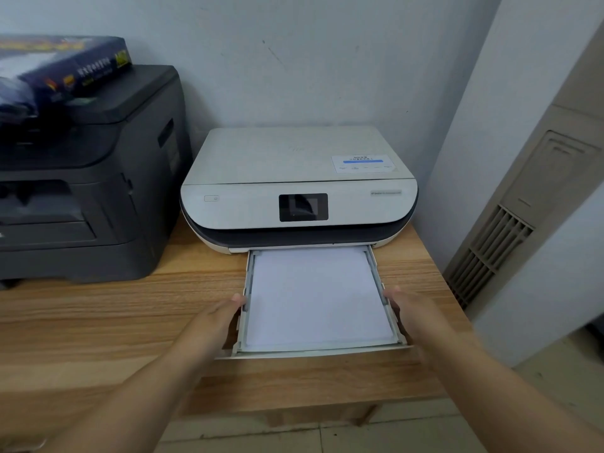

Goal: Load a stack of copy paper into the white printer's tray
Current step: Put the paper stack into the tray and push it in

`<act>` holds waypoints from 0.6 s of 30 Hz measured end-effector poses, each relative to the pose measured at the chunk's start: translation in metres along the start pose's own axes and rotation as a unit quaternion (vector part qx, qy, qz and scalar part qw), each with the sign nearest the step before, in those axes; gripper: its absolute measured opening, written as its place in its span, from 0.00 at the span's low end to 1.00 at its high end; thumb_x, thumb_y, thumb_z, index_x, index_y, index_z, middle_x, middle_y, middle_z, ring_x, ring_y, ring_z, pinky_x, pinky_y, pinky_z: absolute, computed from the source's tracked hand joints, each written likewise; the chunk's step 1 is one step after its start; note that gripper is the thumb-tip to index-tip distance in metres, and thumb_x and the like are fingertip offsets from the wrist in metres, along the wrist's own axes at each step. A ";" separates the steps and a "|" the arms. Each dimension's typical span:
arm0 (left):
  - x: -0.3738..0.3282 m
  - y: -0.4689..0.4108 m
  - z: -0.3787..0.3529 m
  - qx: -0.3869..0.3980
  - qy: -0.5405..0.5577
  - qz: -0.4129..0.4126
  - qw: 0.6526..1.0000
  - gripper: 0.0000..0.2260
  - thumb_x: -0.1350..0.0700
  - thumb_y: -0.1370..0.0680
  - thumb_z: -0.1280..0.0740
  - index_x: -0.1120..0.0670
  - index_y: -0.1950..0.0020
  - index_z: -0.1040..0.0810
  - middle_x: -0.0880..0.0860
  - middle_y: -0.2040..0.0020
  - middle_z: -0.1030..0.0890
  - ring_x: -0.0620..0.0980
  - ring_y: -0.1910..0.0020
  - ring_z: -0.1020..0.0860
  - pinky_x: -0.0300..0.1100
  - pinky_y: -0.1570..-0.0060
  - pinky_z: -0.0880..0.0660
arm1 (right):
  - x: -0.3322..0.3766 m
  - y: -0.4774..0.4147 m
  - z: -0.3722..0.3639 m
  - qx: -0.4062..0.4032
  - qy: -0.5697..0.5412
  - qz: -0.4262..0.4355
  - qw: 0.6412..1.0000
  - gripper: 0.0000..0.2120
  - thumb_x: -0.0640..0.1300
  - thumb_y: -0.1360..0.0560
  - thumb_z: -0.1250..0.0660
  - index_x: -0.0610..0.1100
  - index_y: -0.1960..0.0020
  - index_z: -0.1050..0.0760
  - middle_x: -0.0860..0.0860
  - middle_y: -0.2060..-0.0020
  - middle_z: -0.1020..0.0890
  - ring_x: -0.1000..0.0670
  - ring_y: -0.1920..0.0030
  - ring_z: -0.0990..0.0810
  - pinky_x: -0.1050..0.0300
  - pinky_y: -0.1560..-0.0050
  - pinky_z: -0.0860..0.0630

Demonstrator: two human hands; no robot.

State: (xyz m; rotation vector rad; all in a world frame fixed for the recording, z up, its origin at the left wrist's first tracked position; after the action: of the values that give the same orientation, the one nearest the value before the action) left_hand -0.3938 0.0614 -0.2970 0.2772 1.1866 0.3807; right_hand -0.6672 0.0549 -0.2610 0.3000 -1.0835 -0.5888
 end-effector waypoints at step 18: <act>-0.002 -0.004 -0.002 0.004 0.037 0.032 0.999 0.16 0.44 0.21 0.45 0.46 0.40 0.23 0.49 0.37 0.26 0.53 0.35 0.31 0.54 0.35 0.38 | -0.010 -0.012 0.004 0.014 -0.046 0.017 0.999 0.18 0.46 0.18 0.51 0.47 0.34 0.28 0.46 0.33 0.28 0.46 0.39 0.30 0.54 0.47 0.37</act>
State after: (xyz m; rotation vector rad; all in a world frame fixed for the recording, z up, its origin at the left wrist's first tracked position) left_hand -0.3956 0.0563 -0.2974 0.3099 1.2545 0.4451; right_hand -0.6773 0.0513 -0.2726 0.2801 -1.1848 -0.5614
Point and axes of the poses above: each hand's wrist, its own y-axis away from the middle knuckle, its own z-axis out of the back of the hand, x = y × z, the point moved 1 cm from there along -y, towards the middle knuckle
